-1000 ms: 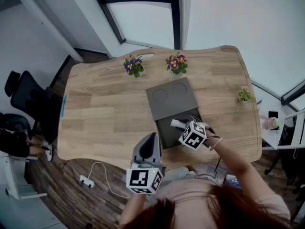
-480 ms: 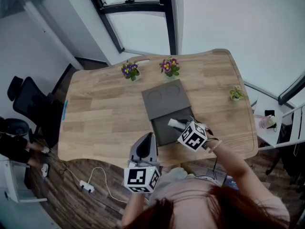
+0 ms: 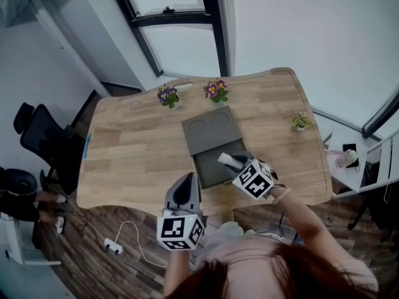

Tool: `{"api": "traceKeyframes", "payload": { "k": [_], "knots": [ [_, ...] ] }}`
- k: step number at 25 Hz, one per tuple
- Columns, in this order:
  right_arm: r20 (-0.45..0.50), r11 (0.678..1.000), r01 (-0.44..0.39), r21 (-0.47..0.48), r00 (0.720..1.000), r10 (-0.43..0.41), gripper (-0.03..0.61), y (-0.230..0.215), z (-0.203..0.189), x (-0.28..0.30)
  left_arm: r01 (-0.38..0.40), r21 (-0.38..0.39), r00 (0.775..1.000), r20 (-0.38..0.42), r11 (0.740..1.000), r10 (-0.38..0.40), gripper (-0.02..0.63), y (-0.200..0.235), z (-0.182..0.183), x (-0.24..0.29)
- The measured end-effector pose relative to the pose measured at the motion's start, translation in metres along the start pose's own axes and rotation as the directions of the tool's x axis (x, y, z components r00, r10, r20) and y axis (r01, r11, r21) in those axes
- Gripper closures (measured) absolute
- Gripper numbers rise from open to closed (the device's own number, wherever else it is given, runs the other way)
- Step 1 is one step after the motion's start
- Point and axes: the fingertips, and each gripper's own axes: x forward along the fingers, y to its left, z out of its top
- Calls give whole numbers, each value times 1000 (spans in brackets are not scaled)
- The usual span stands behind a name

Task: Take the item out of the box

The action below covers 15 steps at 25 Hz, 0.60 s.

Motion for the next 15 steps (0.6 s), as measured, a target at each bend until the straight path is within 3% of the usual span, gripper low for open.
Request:
{"api": "traceKeyframes", "payload": {
  "k": [15],
  "knots": [
    [182, 995, 56, 80, 981, -70, 448, 0, 22, -75, -50, 27, 998, 28, 998, 49, 611, -42, 12, -25]
  ]
}}
